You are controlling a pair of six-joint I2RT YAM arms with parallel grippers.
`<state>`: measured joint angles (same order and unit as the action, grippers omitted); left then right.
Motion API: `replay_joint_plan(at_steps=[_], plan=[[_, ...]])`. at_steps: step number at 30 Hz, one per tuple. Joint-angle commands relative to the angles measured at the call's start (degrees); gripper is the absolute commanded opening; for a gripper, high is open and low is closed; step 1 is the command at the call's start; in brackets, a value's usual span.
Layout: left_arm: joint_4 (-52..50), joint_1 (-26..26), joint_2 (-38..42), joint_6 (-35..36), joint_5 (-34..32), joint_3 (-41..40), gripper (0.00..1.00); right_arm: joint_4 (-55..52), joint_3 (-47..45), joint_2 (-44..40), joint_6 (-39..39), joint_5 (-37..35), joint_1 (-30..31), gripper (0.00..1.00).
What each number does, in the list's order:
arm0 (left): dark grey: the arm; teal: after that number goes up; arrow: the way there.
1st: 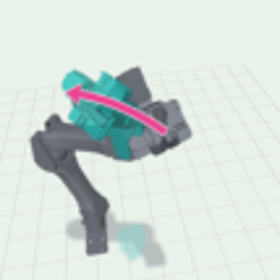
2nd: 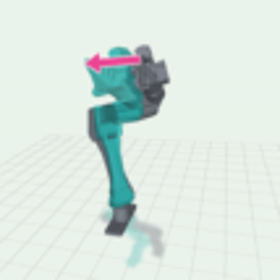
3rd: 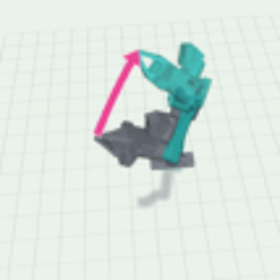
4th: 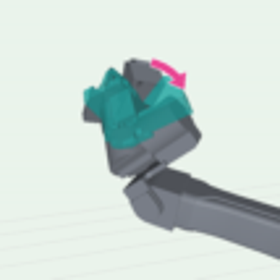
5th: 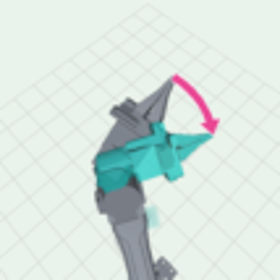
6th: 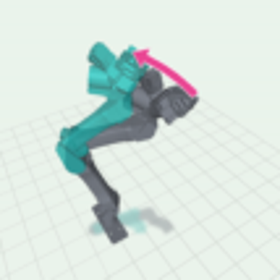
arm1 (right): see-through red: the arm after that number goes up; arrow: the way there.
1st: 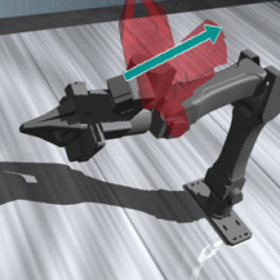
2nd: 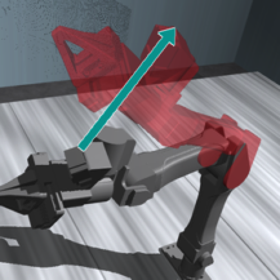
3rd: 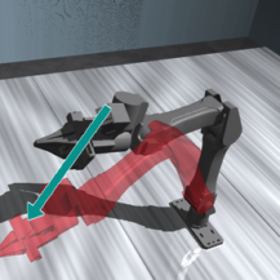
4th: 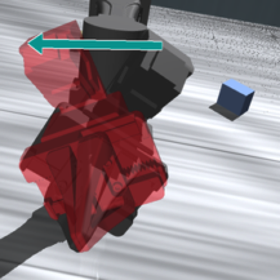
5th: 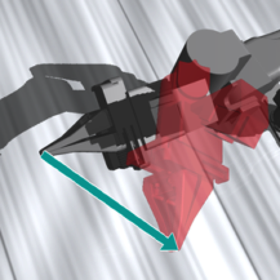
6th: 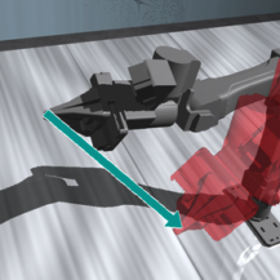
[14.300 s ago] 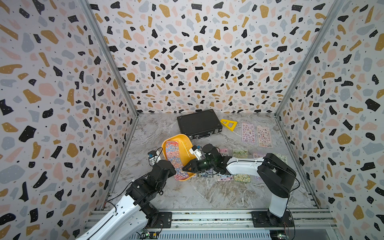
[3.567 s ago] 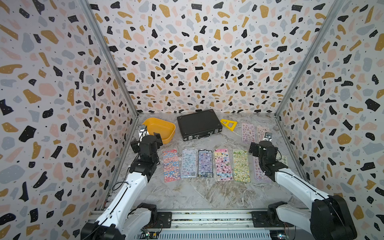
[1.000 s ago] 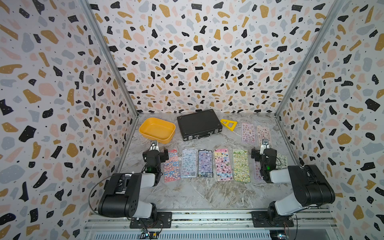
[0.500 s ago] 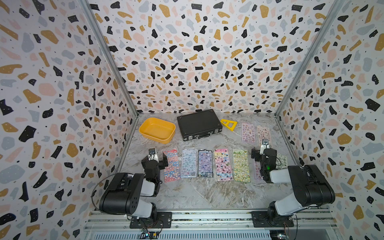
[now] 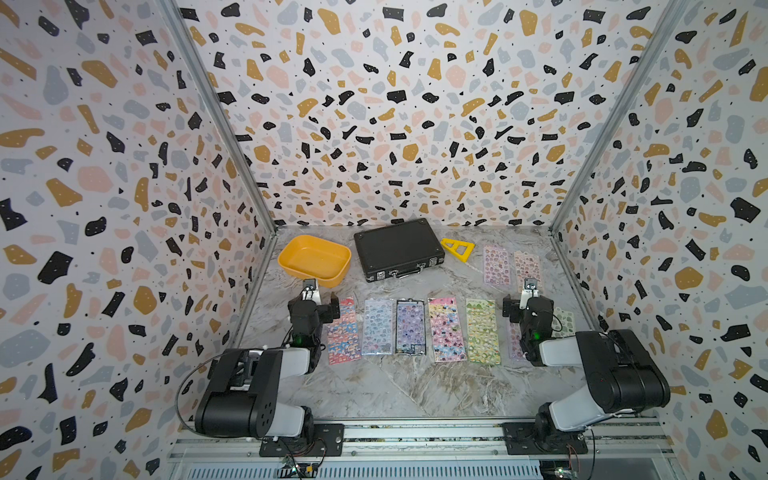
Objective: Take the stickers out of the storage box
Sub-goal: Reset both arms
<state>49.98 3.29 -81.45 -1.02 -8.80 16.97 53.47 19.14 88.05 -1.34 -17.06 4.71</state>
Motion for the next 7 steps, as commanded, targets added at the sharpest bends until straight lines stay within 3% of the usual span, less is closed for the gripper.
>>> replay_joint_plan(at_steps=[1,7], plan=[[-1.44,-0.55,-0.55,0.88,2.42,1.66,0.99,-0.56,0.02,-1.13,0.59,0.27,0.01,0.99],[-1.68,-1.44,-0.31,0.46,3.97,1.67,0.99,-0.59,0.01,-1.13,0.62,0.26,0.02,0.99]])
